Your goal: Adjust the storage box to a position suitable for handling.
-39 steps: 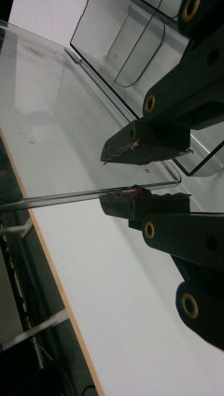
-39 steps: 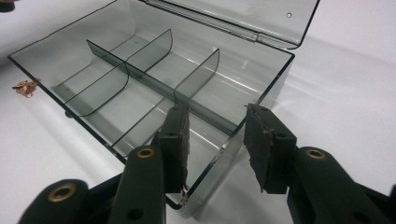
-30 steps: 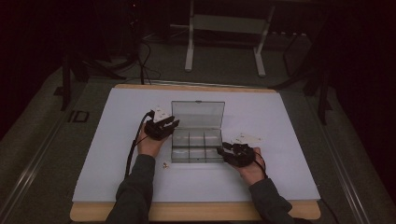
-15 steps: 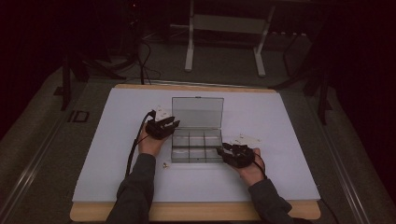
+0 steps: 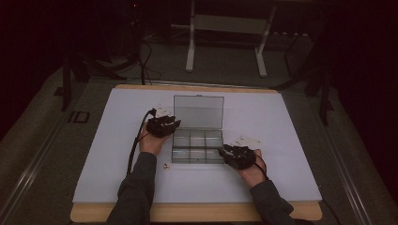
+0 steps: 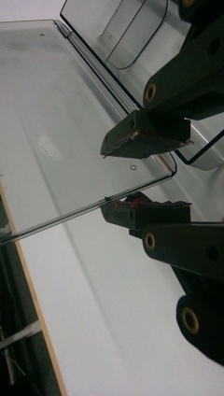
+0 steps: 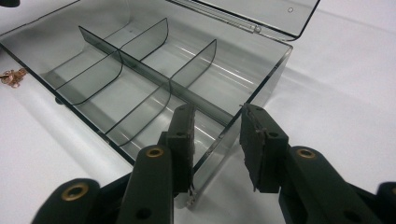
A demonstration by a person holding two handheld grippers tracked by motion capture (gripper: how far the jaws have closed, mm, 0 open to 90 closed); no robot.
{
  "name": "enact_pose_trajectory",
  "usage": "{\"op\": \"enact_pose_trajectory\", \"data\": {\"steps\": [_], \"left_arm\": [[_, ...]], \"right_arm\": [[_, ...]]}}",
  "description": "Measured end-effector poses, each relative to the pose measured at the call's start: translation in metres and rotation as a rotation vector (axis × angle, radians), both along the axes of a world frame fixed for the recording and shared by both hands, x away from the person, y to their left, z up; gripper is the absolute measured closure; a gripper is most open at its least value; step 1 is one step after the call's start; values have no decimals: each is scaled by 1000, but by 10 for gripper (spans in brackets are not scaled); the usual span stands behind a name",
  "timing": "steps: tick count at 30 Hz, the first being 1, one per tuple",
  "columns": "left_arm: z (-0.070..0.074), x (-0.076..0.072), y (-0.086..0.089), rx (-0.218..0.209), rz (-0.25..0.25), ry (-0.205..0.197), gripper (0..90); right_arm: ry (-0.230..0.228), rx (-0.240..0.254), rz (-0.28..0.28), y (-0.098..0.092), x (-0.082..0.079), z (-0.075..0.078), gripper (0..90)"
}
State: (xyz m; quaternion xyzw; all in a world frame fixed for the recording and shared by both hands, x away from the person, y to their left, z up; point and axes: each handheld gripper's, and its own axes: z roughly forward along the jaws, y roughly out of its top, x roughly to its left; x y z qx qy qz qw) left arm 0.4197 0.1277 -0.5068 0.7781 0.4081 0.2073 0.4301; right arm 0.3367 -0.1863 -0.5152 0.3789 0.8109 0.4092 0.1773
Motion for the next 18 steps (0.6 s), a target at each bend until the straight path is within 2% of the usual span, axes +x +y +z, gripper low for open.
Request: {"op": "enact_pose_trajectory", "data": {"steps": [4,7,9,18], "left_arm": [[-1,0,-1,11,4,8,653],[-3,-1,0,21,22,32,632],[-3,-3,2,26,25,31,663],[0,-7,3,20,21,17,650]], "right_arm": [[-2,-1,0,0,1,-1,662],[0,-5,0,0,2,-1,659],[-3,-13,2,0,2,-1,660],[-5,-9,-1,0,2,-1,667]]}}
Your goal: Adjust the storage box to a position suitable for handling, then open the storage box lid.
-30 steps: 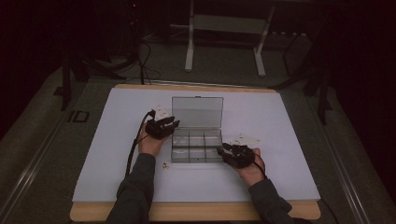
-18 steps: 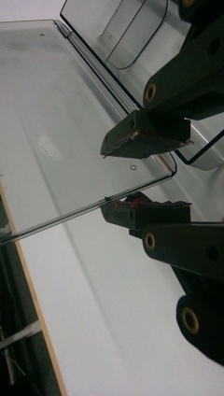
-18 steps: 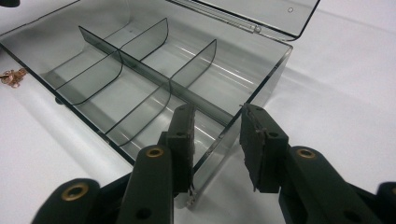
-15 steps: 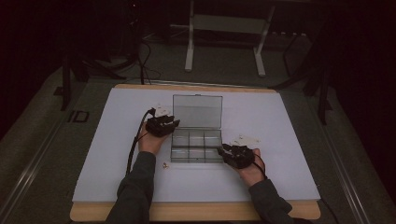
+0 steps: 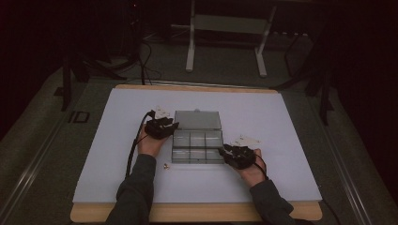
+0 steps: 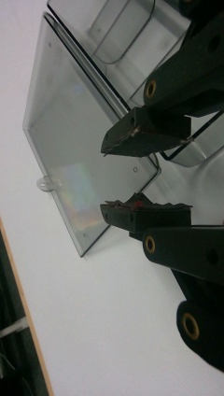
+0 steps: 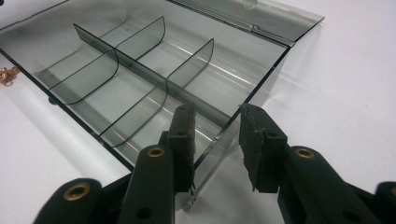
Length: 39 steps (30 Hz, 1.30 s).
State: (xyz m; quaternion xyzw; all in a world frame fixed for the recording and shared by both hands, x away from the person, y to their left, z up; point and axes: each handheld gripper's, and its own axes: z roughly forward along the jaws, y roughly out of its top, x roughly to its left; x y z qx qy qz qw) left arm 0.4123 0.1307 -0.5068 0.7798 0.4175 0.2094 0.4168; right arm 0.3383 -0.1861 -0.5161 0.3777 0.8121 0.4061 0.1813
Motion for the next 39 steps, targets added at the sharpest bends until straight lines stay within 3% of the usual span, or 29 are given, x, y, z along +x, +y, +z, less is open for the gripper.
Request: {"op": "enact_pose_trajectory", "data": {"steps": [8,31,39], "left_arm": [[6,-8,2,-13,3,-18,636],[13,-35,25,-19,42,-21,620],[15,-47,33,-21,31,-1,615]], "right_arm": [[2,6,7,-1,1,0,662],[-2,30,10,-4,3,1,667],[-20,42,22,-5,2,4,658]]}}
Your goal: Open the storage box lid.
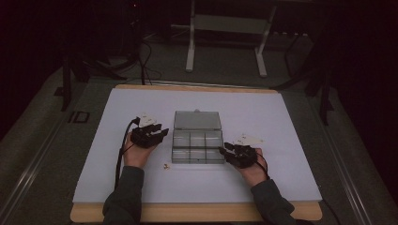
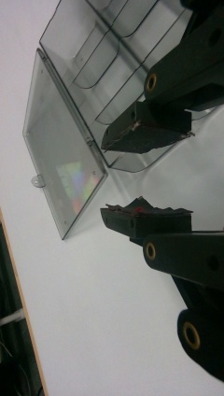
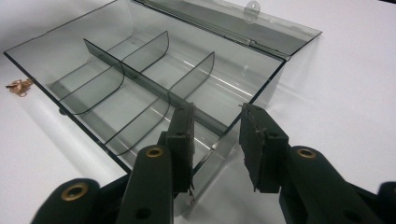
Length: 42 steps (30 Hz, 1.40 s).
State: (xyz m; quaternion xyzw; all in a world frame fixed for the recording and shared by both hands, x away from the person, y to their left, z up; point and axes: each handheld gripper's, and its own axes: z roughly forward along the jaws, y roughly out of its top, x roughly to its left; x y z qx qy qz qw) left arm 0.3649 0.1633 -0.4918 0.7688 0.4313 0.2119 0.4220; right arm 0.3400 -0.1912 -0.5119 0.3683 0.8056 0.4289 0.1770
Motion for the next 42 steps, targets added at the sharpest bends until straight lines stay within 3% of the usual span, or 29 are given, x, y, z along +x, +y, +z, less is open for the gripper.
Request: {"op": "enact_pose_trajectory", "data": {"steps": [9,18,27,42], "left_arm": [[-3,-11,6,16,-30,4,610],[-2,-15,11,36,-27,15,613],[-2,-21,12,80,-49,25,618],[-1,-33,10,129,-150,84,625]], "right_arm": [[-1,6,9,0,0,0,650],[-11,2,13,1,-1,1,641],[-15,-3,27,2,-2,2,646],[-20,-11,41,2,-3,4,647]]}}
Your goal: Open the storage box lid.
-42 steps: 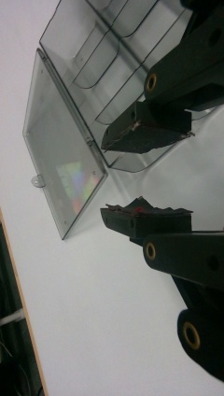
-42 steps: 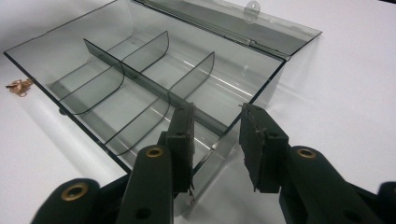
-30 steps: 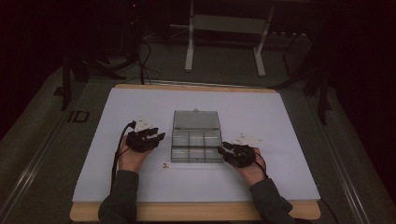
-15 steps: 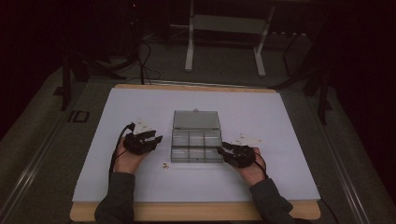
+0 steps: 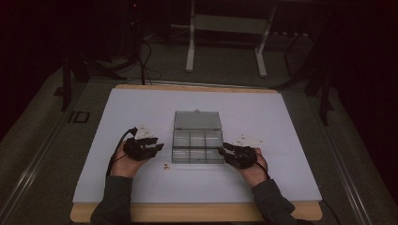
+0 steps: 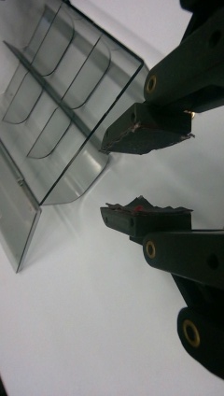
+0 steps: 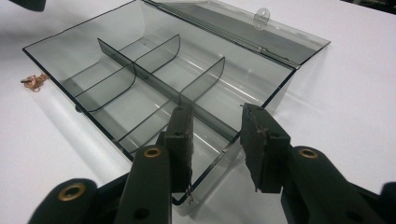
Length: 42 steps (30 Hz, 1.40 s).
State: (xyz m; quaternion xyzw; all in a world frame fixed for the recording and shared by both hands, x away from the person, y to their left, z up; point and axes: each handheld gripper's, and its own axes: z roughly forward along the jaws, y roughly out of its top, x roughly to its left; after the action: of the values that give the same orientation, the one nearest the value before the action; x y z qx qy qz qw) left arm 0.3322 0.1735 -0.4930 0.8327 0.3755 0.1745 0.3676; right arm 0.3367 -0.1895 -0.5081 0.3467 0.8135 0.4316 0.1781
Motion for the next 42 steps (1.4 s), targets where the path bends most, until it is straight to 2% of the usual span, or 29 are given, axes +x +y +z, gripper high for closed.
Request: {"op": "enact_pose_trajectory", "data": {"steps": [9,17,18,21,30,42], "left_arm": [[0,-2,-3,18,-51,47,623],[4,-3,-2,37,-67,65,619],[2,-3,-4,46,-82,85,618],[1,-3,-7,67,-99,102,616],[0,-4,-11,105,-133,132,613],[-1,-3,-13,124,-178,170,622]], "right_arm": [[1,-2,8,-1,0,1,647],[7,-1,15,0,0,0,646],[6,-1,16,0,0,0,645],[5,0,16,0,0,1,645],[5,2,20,-2,1,2,644],[9,7,21,-4,1,4,639]]}}
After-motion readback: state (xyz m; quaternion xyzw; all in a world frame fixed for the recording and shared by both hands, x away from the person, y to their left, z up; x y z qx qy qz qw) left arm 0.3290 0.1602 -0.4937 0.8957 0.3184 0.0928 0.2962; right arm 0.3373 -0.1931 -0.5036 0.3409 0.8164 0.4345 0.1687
